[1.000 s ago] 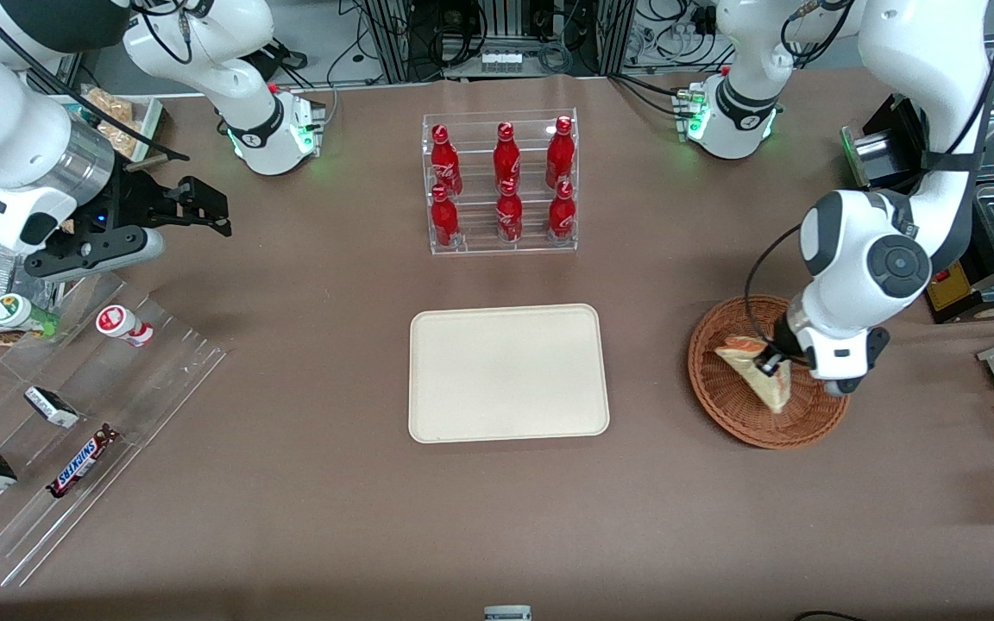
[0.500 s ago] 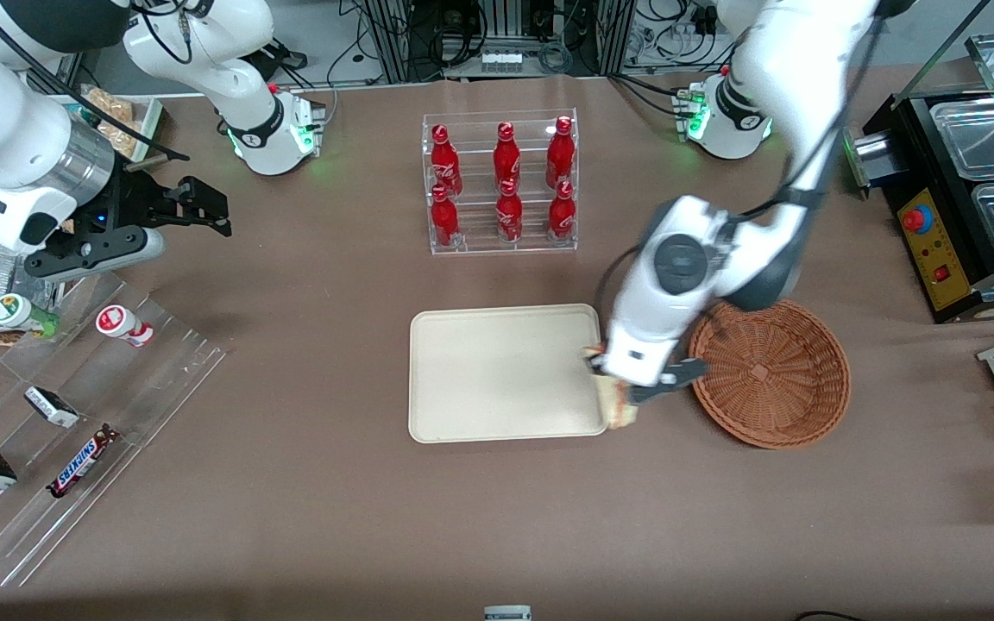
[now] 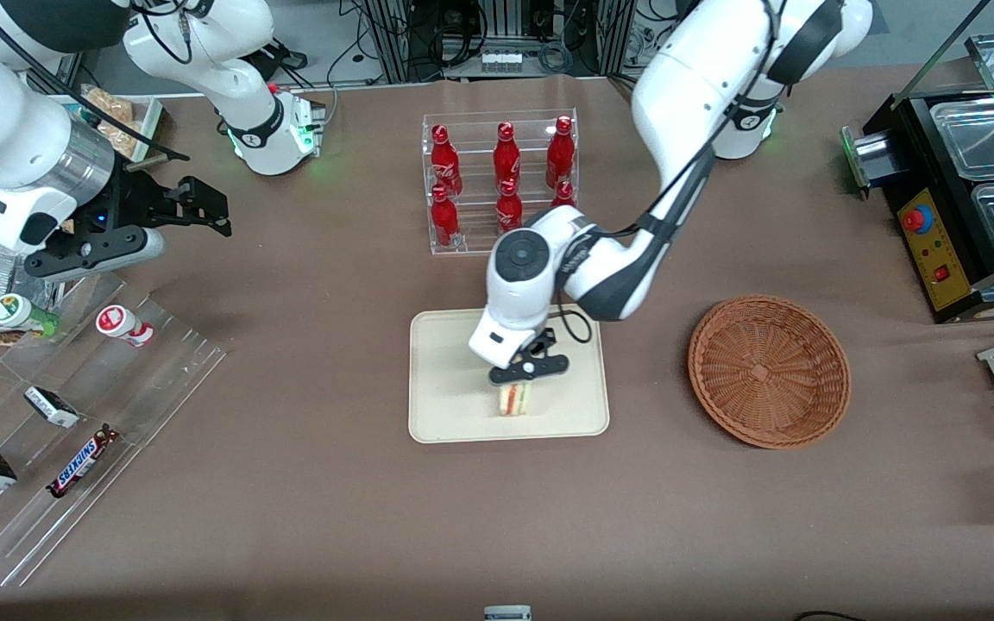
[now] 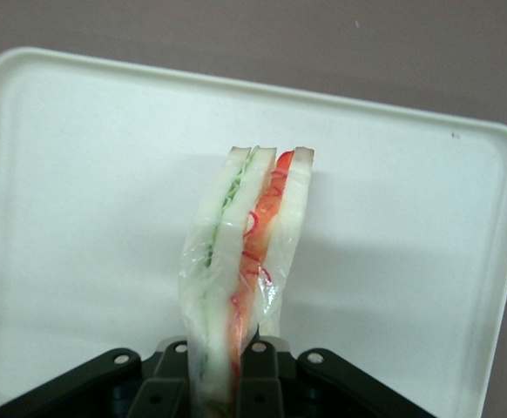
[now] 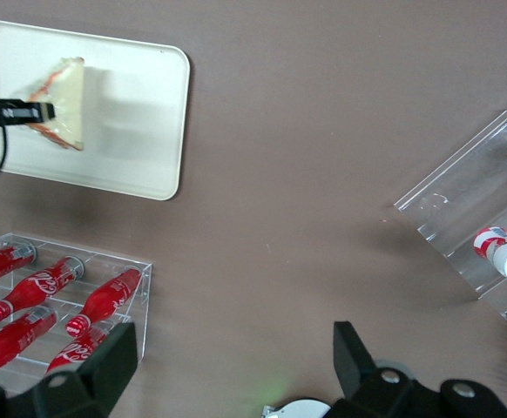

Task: Place sandwich from basket to tray
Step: 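Lift the sandwich and carry it over the cream tray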

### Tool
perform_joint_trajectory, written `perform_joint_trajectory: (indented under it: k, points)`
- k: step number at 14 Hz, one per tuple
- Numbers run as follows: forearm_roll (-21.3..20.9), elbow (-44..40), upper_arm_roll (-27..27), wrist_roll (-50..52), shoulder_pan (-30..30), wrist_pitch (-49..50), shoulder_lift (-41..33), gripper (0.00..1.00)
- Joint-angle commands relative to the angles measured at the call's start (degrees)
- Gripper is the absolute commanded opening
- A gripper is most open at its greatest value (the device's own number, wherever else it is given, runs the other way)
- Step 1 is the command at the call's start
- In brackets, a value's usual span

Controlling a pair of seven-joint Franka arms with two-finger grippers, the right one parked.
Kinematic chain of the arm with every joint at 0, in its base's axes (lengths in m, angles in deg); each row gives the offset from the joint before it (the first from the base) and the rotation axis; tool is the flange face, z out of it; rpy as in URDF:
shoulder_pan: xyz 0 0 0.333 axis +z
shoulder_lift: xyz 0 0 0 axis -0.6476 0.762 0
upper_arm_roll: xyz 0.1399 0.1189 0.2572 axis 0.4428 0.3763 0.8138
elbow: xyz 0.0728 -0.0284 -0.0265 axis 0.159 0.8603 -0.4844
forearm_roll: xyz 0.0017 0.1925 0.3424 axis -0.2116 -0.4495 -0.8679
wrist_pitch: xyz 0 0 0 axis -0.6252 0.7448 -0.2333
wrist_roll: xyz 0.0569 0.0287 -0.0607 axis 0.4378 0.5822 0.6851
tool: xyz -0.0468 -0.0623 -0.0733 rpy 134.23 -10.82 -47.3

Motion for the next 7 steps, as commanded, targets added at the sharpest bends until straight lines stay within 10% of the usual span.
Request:
perform_joint_trajectory:
  k: [1,4,6,7]
  points:
    - [-1.1,-3.05,1.57,3.08,-2.59,2.12,2.44,0.05]
    - [-1.19,-2.87,1.66,5.03,-3.3,1.77,3.68,0.21]
    - [-1.45,-3.05,1.83,4.77,-3.3,1.95,3.16,1.0]
    - [-3.11,-3.14,1.83,4.33,-3.22,2.3,2.37,1.0]
